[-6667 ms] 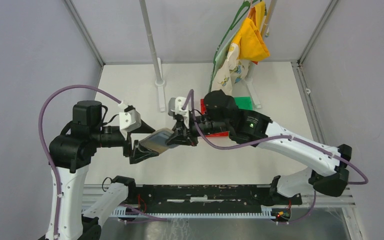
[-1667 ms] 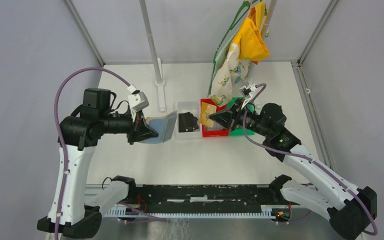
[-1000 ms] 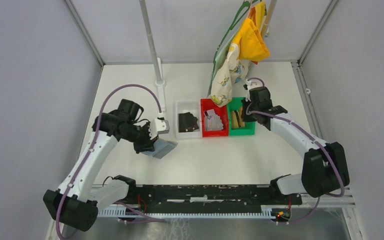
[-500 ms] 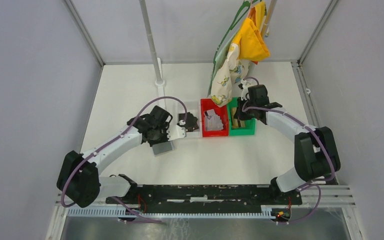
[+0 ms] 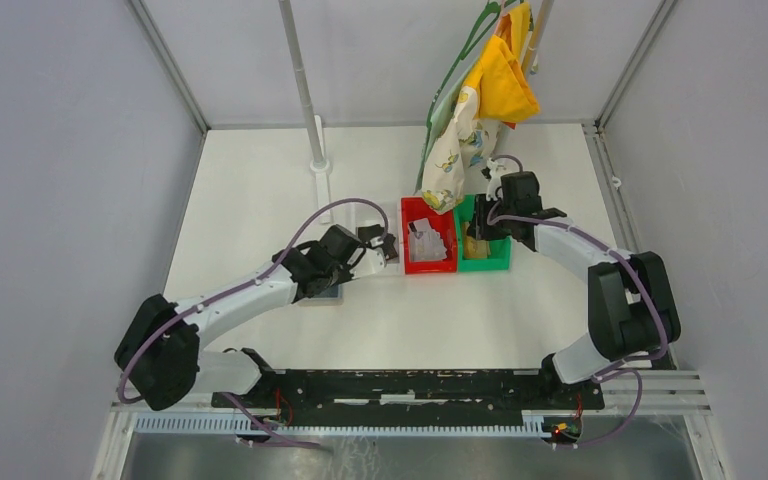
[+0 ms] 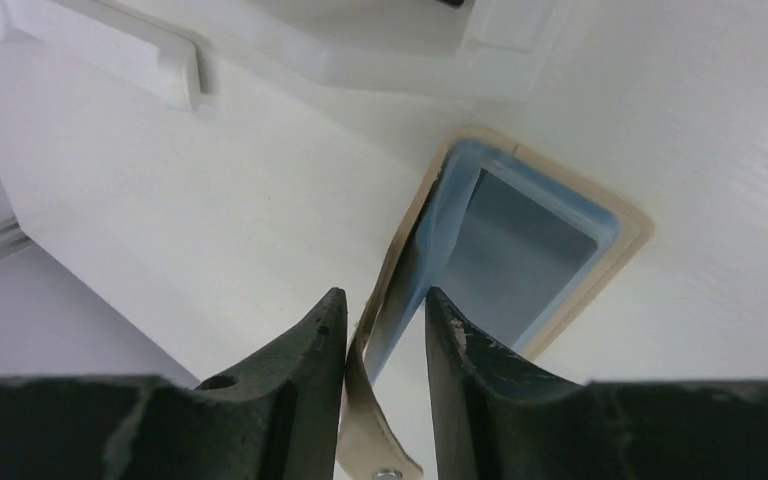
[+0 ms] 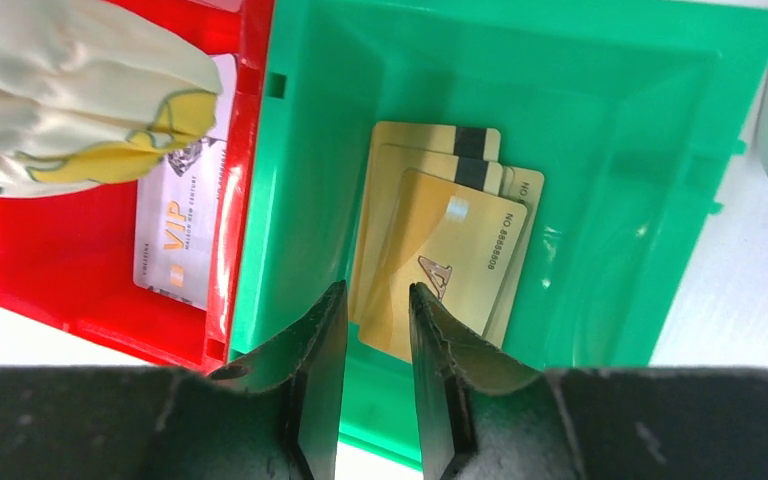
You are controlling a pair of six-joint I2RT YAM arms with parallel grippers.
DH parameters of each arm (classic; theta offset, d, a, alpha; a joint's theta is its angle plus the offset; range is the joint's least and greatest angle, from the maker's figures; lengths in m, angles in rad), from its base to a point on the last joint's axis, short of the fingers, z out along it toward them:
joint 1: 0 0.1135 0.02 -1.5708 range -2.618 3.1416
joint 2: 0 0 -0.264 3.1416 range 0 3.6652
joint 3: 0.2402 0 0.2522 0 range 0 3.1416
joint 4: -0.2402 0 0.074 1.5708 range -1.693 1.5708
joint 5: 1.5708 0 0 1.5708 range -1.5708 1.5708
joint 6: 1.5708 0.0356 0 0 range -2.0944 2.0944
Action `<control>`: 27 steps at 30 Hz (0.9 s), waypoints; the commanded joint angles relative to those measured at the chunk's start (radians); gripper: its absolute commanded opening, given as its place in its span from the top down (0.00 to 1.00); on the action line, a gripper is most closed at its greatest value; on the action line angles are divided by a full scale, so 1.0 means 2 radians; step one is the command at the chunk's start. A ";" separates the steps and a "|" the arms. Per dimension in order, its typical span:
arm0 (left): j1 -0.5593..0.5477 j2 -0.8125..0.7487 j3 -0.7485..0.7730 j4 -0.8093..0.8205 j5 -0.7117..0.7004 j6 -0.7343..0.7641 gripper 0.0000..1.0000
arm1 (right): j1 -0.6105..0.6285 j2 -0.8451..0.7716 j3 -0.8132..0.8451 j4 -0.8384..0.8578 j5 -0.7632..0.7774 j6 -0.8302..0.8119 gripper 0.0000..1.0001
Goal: Take the credit cards out of the card holder
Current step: Place the card holder at the center of the board, then reset both arms
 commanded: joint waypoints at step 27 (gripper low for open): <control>0.166 -0.102 0.084 -0.114 0.322 -0.072 0.05 | -0.002 -0.269 -0.122 0.077 0.167 0.023 0.12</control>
